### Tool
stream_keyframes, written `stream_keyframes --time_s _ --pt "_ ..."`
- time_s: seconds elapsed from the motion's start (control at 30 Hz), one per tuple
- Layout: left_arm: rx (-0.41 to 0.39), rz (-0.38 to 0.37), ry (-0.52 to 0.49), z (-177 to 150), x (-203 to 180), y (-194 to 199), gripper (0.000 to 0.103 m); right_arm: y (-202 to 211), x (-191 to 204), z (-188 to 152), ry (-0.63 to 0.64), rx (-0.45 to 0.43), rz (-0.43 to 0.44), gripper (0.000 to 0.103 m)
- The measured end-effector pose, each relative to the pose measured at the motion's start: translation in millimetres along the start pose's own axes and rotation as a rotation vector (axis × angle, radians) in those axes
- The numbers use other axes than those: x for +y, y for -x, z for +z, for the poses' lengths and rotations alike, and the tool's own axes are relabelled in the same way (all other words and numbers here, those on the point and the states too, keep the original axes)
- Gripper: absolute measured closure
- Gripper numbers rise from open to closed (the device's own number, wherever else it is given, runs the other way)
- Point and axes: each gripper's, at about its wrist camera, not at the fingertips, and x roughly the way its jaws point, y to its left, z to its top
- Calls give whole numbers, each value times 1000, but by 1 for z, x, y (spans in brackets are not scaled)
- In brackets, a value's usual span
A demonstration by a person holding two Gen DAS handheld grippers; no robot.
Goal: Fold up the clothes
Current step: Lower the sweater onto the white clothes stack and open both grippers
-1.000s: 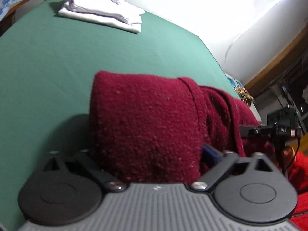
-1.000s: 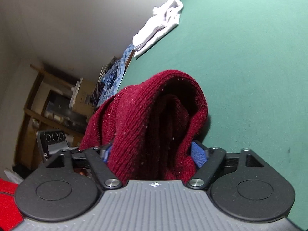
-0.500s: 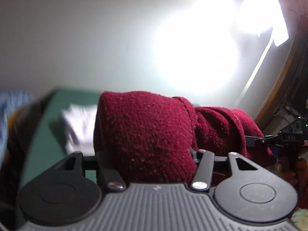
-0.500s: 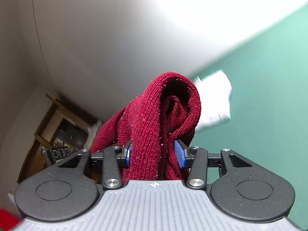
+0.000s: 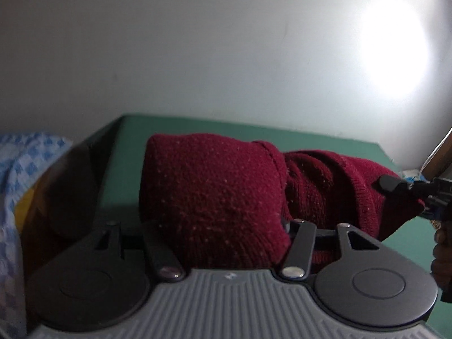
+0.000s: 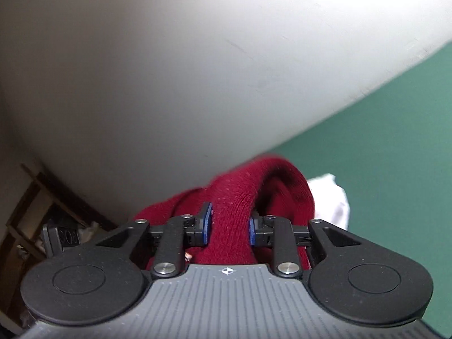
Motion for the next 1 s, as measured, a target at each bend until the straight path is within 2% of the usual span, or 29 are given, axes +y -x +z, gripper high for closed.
stream_keyframes --time_s 0.03,0.07,0.1,0.2,0.23,0.27,0.3,0.37,0.43,0.47,0.5,0.57,0.6,0.67,0.73,0.77,0.83,0.87,0.9,0.93,0.97,1.0 --pt "6 5 -5 -9 4 -10 34 -5 -6 -5 6 16 -36 76" --pt "6 1 -8 -16 8 -17 31 -9 -13 -11 11 31 -72 71" --pt "-11 -27 0 -19 13 -17 31 -7 -17 -14 -11 19 -66 65" --pt "-35 -89 13 -19 30 -12 31 8 -20 -11 -40 -47 -17 56" --pt "-40 -105 17 -18 35 -13 29 11 -20 -8 -40 -61 -3 50" --pt "-43 -117 26 -16 38 -17 26 13 -19 -4 -41 -76 12 31" --pt "-45 -125 34 -17 41 -19 24 11 -20 0 -48 -75 14 20" --pt "-48 -137 47 -19 43 -22 20 0 -22 4 -44 -48 -17 20" --pt "-52 -145 59 -21 43 -25 20 -36 -8 -2 -14 29 -79 20" --pt "-54 -149 65 -23 43 -26 22 -42 -11 -6 -24 49 -66 21" --pt "-58 -151 67 -23 41 -26 23 -43 -13 -11 -56 46 -35 31" --pt "-74 -147 54 -22 33 -19 34 -30 -6 -12 -33 3 -5 47" --pt "-90 -146 38 -20 28 -13 36 -23 -2 -13 -21 -19 9 53" --pt "-133 -173 27 -16 20 2 39 2 4 -11 -7 -66 64 57" --pt "-169 -222 34 -13 17 13 37 23 4 -8 -8 -113 94 57" --pt "-170 -220 30 -12 14 11 29 32 2 -5 -15 -132 108 57" --pt "-120 -195 17 -23 9 3 26 36 -12 -3 -52 -117 83 55" --pt "-84 -177 13 -30 10 -3 23 25 -21 -5 -68 -79 41 54" --pt "-60 -163 21 -34 18 -12 19 19 -27 -11 -54 -43 -30 49" --pt "-44 -157 28 -37 23 -17 17 21 -33 -16 -63 -64 -56 42" --pt "-52 -167 33 -37 25 -10 16 24 -39 -21 -73 -85 -81 34" --pt "-59 -175 34 -37 26 -1 16 31 -44 -22 -124 -99 -62 34"
